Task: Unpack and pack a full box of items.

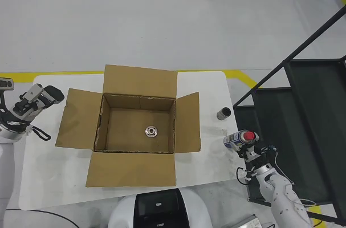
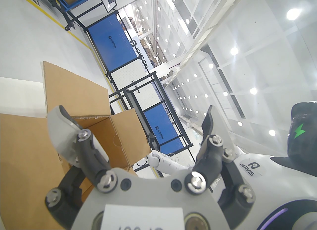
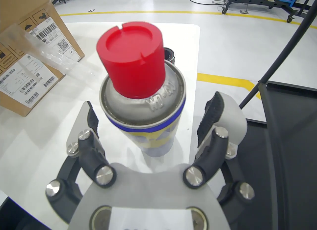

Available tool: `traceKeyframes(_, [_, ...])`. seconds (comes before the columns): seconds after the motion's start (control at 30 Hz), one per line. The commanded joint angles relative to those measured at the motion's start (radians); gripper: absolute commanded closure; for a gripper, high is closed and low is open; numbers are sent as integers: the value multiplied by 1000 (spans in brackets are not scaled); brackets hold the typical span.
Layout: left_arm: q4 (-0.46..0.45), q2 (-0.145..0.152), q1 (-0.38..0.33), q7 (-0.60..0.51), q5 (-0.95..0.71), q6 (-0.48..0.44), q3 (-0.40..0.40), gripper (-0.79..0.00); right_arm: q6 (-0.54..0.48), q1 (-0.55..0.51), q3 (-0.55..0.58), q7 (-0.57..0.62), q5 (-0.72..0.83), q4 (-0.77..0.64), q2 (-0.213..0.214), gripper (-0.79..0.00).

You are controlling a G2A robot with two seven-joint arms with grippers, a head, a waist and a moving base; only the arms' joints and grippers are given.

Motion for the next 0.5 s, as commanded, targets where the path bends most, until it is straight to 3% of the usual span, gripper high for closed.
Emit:
traceKeyframes(0.0, [0,0,0,0,0,0,0,-785,2,16,-9,-6,-3,23,-1,-785])
traceKeyframes(0.03, [0,0,0,0,0,0,0,-785,2,24,-13,-8,-4,33,-1,-699])
traceKeyframes(0.17, [0,0,0,0,0,0,0,-785,-1,44,-19,-13,-1,62,-1,-15])
traceKeyframes(0.47, [0,0,0,0,0,0,0,-785,-53,55,-19,-36,32,89,3,0])
